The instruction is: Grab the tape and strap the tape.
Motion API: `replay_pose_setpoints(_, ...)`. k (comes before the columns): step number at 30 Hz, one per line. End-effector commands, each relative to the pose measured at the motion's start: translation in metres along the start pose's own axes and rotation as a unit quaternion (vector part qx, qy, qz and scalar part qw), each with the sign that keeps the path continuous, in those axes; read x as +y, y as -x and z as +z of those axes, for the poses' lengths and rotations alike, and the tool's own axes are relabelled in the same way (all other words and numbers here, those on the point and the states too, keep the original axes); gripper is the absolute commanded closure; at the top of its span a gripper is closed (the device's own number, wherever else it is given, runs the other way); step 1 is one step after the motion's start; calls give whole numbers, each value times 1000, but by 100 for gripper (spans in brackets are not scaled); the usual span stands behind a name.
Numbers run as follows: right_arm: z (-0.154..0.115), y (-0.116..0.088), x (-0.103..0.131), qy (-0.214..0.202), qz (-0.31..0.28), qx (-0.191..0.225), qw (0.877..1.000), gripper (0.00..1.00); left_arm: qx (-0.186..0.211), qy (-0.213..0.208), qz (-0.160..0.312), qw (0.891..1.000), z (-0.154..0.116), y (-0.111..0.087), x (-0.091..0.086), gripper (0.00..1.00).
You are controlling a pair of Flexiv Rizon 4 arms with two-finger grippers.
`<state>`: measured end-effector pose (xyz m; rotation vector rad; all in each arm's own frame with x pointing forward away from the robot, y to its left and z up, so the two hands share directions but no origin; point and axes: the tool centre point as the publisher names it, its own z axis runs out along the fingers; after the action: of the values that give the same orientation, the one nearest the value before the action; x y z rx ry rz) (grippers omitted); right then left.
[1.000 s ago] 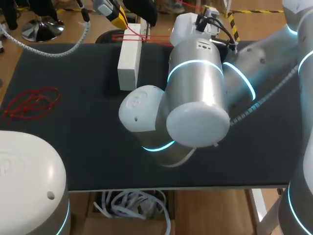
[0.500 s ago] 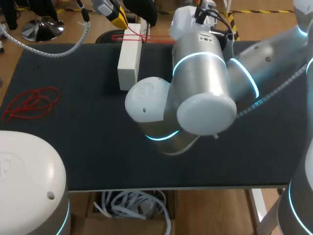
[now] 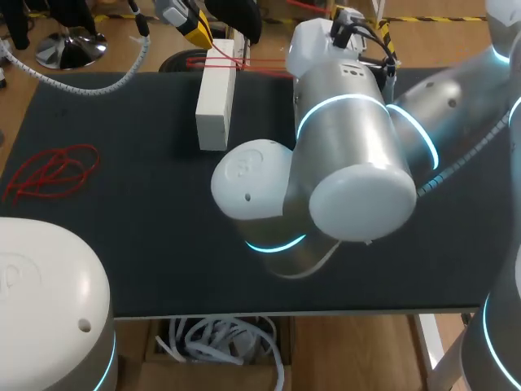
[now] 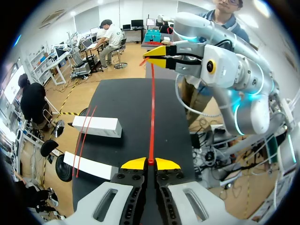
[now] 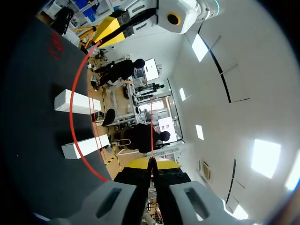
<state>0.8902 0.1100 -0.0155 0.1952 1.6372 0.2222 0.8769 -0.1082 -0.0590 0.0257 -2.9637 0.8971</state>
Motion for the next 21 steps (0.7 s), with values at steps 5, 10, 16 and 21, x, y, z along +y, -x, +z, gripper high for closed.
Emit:
replay_pose_setpoints(5,-12,6,0,-2,1,7,1000,100,0,2,-1,1000,-1,-1,0,100)
replay_pose_setpoints(10,-20,4,0,1,0,14,1000,100,0,2,-1,1000,-1,-1,0,100)
replay_pose_setpoints(16,-29,3,1,7,0,21,1000,100,0,2,-1,1000,-1,-1,0,100)
replay_pose_setpoints(21,-32,2,2,10,-1,26,1000,100,0,2,-1,1000,-1,-1,0,100)
